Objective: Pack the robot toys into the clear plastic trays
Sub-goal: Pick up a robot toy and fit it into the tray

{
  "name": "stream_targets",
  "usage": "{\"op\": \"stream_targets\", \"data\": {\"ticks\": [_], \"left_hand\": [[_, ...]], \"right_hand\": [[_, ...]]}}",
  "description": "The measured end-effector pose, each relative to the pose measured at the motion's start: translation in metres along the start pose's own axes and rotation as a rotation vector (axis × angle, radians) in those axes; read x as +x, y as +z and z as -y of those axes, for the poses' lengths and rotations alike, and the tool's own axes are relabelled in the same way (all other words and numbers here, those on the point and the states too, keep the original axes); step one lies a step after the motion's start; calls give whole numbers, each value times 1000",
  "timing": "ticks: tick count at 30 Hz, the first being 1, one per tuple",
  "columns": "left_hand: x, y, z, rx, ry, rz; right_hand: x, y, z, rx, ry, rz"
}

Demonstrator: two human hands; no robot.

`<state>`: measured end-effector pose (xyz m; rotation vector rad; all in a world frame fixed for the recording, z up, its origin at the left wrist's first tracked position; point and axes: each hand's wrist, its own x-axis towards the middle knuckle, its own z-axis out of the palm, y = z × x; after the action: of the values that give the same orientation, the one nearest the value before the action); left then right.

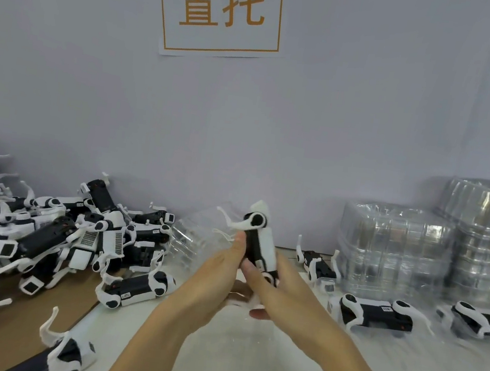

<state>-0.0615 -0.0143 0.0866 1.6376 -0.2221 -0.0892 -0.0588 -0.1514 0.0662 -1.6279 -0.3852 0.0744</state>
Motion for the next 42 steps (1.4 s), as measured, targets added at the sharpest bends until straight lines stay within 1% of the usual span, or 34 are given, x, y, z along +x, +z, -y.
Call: {"op": "stream_targets", "data": {"ticks": [2,3,4,5,6,7,8,9,10,12,13,15,18,20,22,23,24,25,27,28,29,30,31,33,34,35,37,38,39,41,42], "left_hand": [[-1,3,-4,-196,2,107],[0,3,-6,-224,28,97],[1,1,-8,-184,75,43],[4,-4,-8,-69,145,-47],[6,-11,-6,117,211,-139],[8,-19,-2,337,250,-192],[8,-28,5,569,245,-179],[7,-36,16,763,188,-118],[6,-43,27,882,98,-48],[1,-54,41,956,-61,40],[-1,-58,41,946,-109,44],[-4,-64,36,936,-168,16],[-4,-68,24,1021,-241,22],[-6,-64,16,956,-276,35],[-9,-57,8,806,-334,71],[-10,-56,5,762,-338,85],[-10,-56,4,771,-307,68],[-8,-58,5,827,-240,4],[0,-64,13,911,-33,-250],[3,-64,18,892,62,-356],[3,-65,23,868,117,-417],[5,-65,31,869,106,-413],[5,-65,39,864,54,-373],[5,-66,50,826,-111,-296],[5,-67,51,816,-166,-287],[7,-69,52,823,-178,-309],[10,-70,47,828,-152,-405],[12,-71,47,811,-131,-430],[12,-71,48,795,-105,-417],[10,-68,57,719,-106,-269],[10,-65,64,639,-133,-191]], "right_hand": [[5,0,-4,-86,-82,-227],[7,-2,-5,-116,-115,-346],[9,-5,-5,-133,-136,-456],[10,-10,-4,-141,-144,-546],[10,-16,-2,-140,-141,-601],[10,-22,0,-138,-129,-618],[9,-27,1,-147,-108,-604],[8,-32,3,-178,-81,-577],[8,-36,3,-225,-58,-550],[9,-40,4,-319,-37,-531],[9,-41,5,-341,-33,-529],[9,-42,6,-331,-23,-513],[7,-43,7,-337,-17,-504],[7,-43,7,-344,-22,-514],[6,-42,8,-348,-32,-512],[6,-42,8,-350,-37,-507],[6,-41,8,-353,-43,-505],[6,-41,7,-362,-44,-505],[7,-42,7,-408,-39,-501],[7,-43,7,-446,-32,-490],[6,-43,8,-492,-25,-476],[6,-43,8,-541,-22,-463],[6,-43,9,-588,-25,-451],[6,-41,11,-662,-46,-427],[6,-40,12,-683,-62,-418],[6,-39,13,-692,-74,-409],[6,-37,15,-699,-95,-398],[6,-36,15,-706,-104,-395],[6,-35,15,-715,-109,-390],[6,-35,14,-722,-111,-363],[6,-35,13,-709,-104,-331]]}}
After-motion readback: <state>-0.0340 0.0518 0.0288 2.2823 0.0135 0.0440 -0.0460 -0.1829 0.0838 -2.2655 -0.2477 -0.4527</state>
